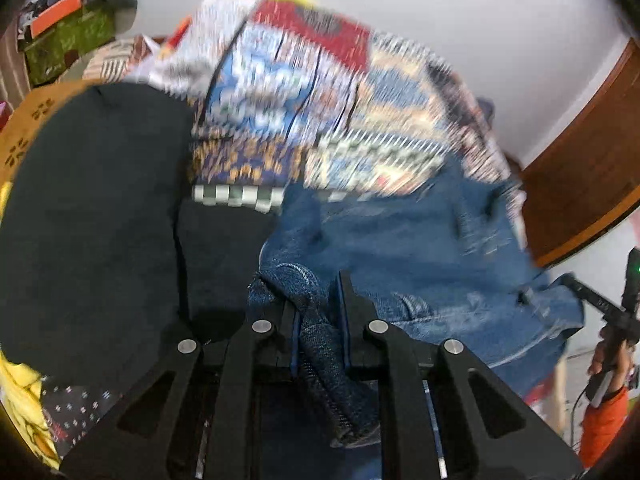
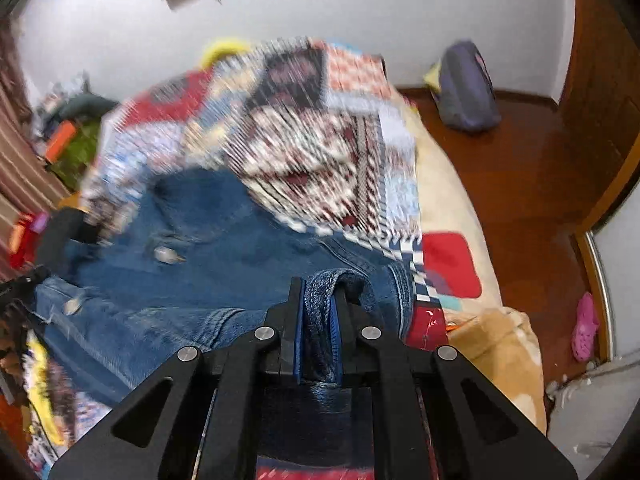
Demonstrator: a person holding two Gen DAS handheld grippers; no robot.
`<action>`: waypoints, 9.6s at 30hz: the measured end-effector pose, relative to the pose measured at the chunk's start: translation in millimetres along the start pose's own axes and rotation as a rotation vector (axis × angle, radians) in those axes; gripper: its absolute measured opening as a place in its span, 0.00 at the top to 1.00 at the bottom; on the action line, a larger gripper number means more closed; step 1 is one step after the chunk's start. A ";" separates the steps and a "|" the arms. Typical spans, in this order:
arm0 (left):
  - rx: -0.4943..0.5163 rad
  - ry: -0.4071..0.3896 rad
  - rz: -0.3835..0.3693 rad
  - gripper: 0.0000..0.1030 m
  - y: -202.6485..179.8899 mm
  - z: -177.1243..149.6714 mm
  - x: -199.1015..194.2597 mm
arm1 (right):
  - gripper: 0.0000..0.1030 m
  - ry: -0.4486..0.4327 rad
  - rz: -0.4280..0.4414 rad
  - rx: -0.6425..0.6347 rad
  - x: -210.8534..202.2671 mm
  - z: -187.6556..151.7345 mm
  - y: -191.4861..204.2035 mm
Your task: Fold large clothes
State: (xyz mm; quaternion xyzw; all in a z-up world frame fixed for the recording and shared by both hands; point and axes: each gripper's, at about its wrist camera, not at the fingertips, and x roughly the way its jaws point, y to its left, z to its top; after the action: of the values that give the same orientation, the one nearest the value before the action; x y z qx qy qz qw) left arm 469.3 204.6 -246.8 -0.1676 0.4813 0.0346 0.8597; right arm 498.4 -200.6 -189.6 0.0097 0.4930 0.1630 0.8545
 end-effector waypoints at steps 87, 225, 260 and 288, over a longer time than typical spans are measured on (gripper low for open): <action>0.241 -0.049 0.096 0.22 -35.2 -99.7 -37.1 | 0.30 -0.004 -0.038 -0.017 2.5 -7.6 35.0; 0.389 -0.126 0.100 0.23 -101.1 -112.9 -76.9 | 0.16 -0.010 0.076 -0.140 -48.0 -108.1 85.6; 0.015 0.229 -0.370 0.10 -65.0 -44.3 52.8 | 0.02 0.271 0.484 0.097 74.3 -51.0 49.0; 0.124 -0.186 -0.369 0.66 -25.2 3.5 -190.5 | 0.64 -0.037 0.522 -0.141 -93.6 -16.1 193.4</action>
State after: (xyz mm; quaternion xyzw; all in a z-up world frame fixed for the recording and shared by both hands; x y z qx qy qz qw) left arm 375.9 201.5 -78.8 -0.1958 0.3625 -0.1375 0.9008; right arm 389.6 -46.8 -84.9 0.0800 0.4458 0.4115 0.7909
